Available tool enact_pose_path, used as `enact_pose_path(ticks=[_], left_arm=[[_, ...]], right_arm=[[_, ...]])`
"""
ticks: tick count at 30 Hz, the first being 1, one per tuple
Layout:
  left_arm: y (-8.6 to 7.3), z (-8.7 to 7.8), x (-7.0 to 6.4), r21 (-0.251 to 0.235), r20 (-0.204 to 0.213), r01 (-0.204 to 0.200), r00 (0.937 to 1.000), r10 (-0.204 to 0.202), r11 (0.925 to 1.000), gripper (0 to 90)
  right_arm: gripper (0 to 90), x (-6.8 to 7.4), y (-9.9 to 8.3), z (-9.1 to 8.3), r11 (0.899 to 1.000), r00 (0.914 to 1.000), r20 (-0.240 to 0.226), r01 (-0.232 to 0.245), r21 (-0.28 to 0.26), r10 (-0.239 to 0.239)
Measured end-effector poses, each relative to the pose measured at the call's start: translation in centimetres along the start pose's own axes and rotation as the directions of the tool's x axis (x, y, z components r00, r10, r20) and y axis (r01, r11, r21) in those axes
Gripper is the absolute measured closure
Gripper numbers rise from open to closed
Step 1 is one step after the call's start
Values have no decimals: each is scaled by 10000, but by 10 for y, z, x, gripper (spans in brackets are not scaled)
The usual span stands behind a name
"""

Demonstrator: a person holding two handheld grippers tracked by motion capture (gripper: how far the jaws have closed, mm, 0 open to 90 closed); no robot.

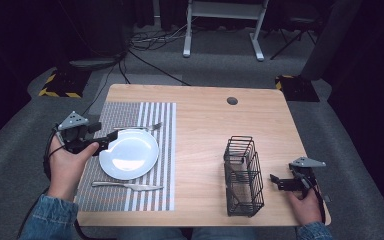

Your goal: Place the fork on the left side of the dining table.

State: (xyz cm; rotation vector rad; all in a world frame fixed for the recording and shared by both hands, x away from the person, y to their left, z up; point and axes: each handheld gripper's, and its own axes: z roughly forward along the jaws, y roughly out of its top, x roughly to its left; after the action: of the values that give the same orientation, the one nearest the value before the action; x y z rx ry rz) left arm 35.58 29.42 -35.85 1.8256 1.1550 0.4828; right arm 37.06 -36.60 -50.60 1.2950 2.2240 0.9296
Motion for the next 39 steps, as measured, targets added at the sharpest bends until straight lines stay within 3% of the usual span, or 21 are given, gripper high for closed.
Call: enact_pose_path(ticks=[6,18,23,39], left_arm=[[-15,-11,-13,-24,375,-242,9990,243,9997,299],[-49,-19,-32,-27,516,-435,9977,436,9990,301],[-66,-15,-34,143,710,-358,9969,347,9993,302],[-120,-6,-32,863,768,-575,9957,509,9946,294]], right_arm=[[40,0,0,0,10000,10000,-2,-1,-3,1],[40,0,0,0,10000,10000,-6,7,-3,-7],[40,0,0,0,10000,10000,-12,9,-3,-9],[40,0,0,0,10000,10000,-27,27,7,-27]])
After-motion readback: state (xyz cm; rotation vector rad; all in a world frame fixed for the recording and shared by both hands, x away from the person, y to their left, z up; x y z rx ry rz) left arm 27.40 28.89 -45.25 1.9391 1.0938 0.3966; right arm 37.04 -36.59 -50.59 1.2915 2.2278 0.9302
